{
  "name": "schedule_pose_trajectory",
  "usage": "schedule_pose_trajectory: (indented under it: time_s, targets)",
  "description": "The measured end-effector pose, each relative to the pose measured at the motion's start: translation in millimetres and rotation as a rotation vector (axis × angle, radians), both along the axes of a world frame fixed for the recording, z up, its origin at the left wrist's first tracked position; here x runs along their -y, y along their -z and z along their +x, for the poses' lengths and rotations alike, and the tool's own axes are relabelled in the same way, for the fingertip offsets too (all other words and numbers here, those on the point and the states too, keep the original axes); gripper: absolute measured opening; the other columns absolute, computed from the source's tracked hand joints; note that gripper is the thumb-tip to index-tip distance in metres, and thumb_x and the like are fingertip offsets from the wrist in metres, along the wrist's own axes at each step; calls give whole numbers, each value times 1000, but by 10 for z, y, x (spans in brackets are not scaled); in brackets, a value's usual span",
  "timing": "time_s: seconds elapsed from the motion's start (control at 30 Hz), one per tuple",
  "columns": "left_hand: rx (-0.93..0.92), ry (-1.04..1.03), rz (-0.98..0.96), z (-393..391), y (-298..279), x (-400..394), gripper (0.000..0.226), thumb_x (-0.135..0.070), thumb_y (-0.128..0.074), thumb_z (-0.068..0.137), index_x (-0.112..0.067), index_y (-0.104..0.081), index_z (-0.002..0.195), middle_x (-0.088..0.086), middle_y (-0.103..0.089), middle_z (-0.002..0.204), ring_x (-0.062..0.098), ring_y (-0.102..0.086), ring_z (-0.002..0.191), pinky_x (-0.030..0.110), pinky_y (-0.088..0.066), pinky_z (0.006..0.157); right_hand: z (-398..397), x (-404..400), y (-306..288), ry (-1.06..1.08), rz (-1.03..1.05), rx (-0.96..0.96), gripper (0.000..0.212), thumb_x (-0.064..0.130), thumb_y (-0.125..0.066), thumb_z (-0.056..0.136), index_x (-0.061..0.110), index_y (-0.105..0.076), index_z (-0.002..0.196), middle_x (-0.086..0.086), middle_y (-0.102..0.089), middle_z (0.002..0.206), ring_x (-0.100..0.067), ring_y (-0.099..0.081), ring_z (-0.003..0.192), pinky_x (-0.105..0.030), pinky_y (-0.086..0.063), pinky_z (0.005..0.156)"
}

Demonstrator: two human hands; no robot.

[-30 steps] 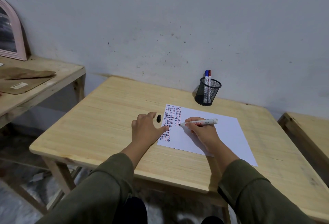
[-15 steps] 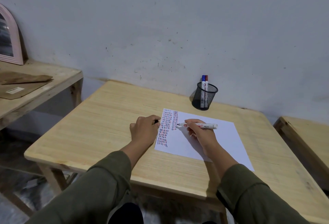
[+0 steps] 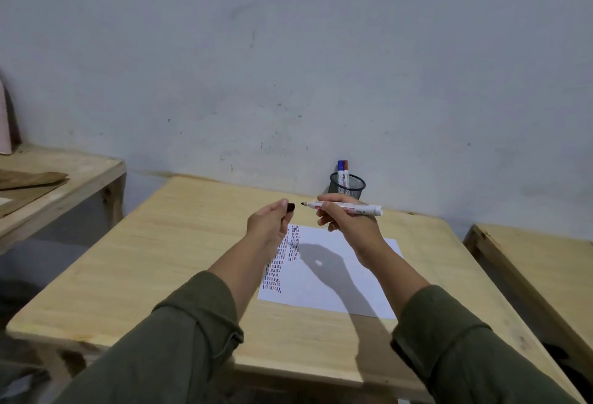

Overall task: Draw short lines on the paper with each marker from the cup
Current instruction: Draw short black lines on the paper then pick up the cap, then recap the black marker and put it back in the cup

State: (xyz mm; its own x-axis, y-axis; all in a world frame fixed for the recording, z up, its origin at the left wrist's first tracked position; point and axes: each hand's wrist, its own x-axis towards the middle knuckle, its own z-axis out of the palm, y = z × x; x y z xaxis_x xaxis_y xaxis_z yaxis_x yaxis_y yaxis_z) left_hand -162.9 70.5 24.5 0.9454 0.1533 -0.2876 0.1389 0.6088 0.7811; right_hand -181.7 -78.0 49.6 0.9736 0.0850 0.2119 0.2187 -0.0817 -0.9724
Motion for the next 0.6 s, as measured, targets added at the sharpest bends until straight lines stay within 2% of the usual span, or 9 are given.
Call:
schedule_pose_trajectory:
  time_s: [0.1,0.17,0.23,0.3,0.4,0.53,0.6]
  targets:
    - [1,41,-55,-18,-77,62,24,-8,-58,91,0,-61,113,5,-62,78,2,-62,55,7,-37,37,-3,24,-44,15,-18,17,14,11,-59,87,20,-70,86,2,-71,71,-12,-65,65,-24,-48,62]
    - [0,70,-59,-16,-108,88,11,-11,-59,90,-4,-62,99,5,-62,78,3,-61,60,7,-37,37,-3,51,-57,17,-20,26,13,11,-60,87,19,-71,86,1,-71,71,-14,-65,66,-25,-48,62]
    - [15,94,-59,-13,-130,117,7,-13,-60,89,-7,-62,87,4,-62,77,0,-62,51,7,-37,37,-4,72,-68,19,-20,30,12,11,-60,87,16,-71,88,-1,-71,72,-14,-64,66,-26,-48,62]
    - [32,114,-30,-10,-139,147,8,-15,-61,89,-8,-62,84,4,-61,76,-3,-60,43,7,-38,38,-8,88,-76,12,-22,32,12,11,-60,87,13,-71,91,-3,-70,74,-15,-63,67,-26,-47,63]
    - [40,143,15,-35,-169,194,10,-17,-63,88,-9,-62,83,3,-61,75,-3,-59,41,7,-40,39,-15,103,-90,-1,-29,35,12,11,-61,87,8,-70,94,-3,-69,73,-16,-63,69,-26,-47,63]
    - [27,178,28,-59,-242,207,16,-22,-62,89,-7,-61,83,4,-60,70,-2,-58,39,7,-38,38,-21,145,-122,-24,-66,59,12,13,-61,87,13,-71,94,-5,-70,78,-16,-65,72,-27,-48,65]
    - [17,188,10,-71,-279,198,18,-22,-61,89,-6,-61,82,2,-62,62,-1,-58,38,7,-37,36,-30,171,-136,-50,-108,82,13,14,-62,87,16,-72,94,-5,-71,79,-17,-66,74,-26,-49,65]
